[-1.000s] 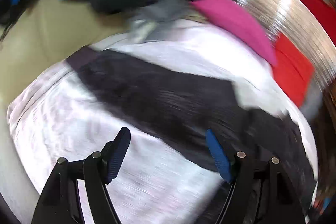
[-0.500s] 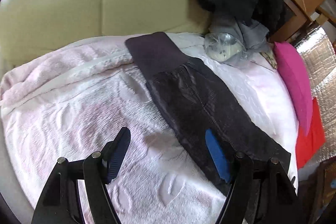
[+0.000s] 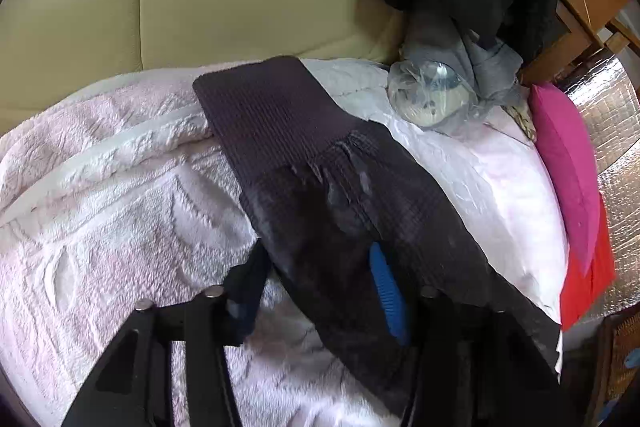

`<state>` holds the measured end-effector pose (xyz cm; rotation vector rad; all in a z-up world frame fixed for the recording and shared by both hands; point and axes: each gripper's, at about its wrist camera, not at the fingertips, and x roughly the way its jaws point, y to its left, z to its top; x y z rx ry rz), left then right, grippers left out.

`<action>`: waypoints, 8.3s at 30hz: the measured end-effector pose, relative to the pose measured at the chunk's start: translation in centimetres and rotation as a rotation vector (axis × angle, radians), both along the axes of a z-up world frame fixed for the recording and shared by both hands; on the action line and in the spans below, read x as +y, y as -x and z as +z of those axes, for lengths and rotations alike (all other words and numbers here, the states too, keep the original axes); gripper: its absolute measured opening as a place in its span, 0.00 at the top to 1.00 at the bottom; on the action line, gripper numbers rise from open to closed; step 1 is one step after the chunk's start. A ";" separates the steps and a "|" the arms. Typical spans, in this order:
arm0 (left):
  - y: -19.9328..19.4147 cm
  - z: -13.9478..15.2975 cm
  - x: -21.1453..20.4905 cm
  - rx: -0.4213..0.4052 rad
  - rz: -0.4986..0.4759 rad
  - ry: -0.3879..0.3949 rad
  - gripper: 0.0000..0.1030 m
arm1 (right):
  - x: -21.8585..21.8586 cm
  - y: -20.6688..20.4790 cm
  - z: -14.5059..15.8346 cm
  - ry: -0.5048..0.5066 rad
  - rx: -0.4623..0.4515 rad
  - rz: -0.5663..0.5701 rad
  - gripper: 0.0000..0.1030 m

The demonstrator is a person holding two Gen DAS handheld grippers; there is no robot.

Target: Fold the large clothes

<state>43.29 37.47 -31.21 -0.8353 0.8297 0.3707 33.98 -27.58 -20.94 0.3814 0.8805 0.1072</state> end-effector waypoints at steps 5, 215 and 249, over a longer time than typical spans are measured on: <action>-0.7 0.9 -0.9 0.022 0.007 -0.067 0.90 | -0.5 0.0 -0.1 0.002 0.003 -0.012 0.60; 4.4 8.2 -42.0 -0.003 -0.882 -0.727 0.00 | -16.4 -1.4 -2.6 -0.119 0.079 -0.243 0.41; 4.7 8.9 -41.9 -0.050 -0.918 -0.631 0.00 | -18.2 1.0 0.4 -0.256 -0.015 -0.290 0.72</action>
